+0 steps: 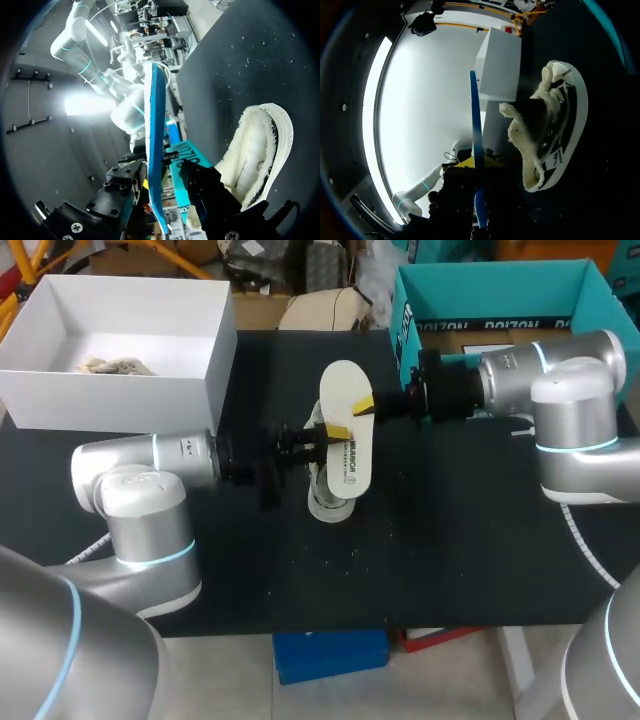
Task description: Take the shoe out of the shoebox, open the shoe tongue, remove and reinsert the insole, then place the shoe into the shoebox
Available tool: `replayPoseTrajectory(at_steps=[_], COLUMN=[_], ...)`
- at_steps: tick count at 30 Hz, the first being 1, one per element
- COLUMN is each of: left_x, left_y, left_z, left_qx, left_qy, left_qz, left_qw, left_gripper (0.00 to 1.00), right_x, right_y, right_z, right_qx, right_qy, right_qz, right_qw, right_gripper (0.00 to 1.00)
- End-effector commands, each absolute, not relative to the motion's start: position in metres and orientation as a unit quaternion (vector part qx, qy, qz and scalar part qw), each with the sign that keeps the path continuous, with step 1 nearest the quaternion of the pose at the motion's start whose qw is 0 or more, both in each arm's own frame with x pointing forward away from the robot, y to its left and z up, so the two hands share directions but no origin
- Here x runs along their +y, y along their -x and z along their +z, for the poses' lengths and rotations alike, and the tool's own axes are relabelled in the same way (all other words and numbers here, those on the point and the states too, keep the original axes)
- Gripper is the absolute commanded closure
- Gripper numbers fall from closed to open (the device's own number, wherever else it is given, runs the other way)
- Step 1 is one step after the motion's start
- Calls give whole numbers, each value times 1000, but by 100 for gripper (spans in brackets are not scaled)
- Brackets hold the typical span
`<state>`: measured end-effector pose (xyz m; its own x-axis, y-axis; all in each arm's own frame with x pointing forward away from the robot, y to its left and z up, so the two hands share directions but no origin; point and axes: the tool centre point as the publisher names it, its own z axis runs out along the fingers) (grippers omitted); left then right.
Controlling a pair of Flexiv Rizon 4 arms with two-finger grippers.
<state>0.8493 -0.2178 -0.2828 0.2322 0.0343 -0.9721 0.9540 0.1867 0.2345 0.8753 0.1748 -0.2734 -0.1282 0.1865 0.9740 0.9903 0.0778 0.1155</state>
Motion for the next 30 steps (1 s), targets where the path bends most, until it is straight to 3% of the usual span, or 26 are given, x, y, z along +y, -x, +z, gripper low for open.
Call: replayPoseTrajectory(at_steps=[1,7,12,21,22,23,30], left_x=[-219,-219,-223,-231,-231,-230,-223], left_y=[-854,-861,-866,-862,-861,-861,-850], left_z=[-283,-281,-281,-289,-289,-289,-284], left_qx=[483,473,464,448,450,455,494], left_qy=[-516,-528,-535,-552,-552,-556,-568], left_qz=[-385,-389,-398,-413,-413,-409,-388], left_qw=[593,588,583,570,568,562,532], left_gripper=[57,68,100,100,100,100,100], right_x=[176,176,176,175,174,173,160], right_y=[-875,-875,-875,-875,-875,-875,-880], right_z=[-273,-273,-273,-273,-272,-272,-264], right_qx=[-592,-592,-592,-592,-591,-591,-601], right_qy=[498,498,498,498,500,505,520], right_qz=[-461,-461,-461,-462,-462,-460,-453], right_qw=[434,434,434,434,433,429,404], right_gripper=[100,100,100,100,80,0,0])
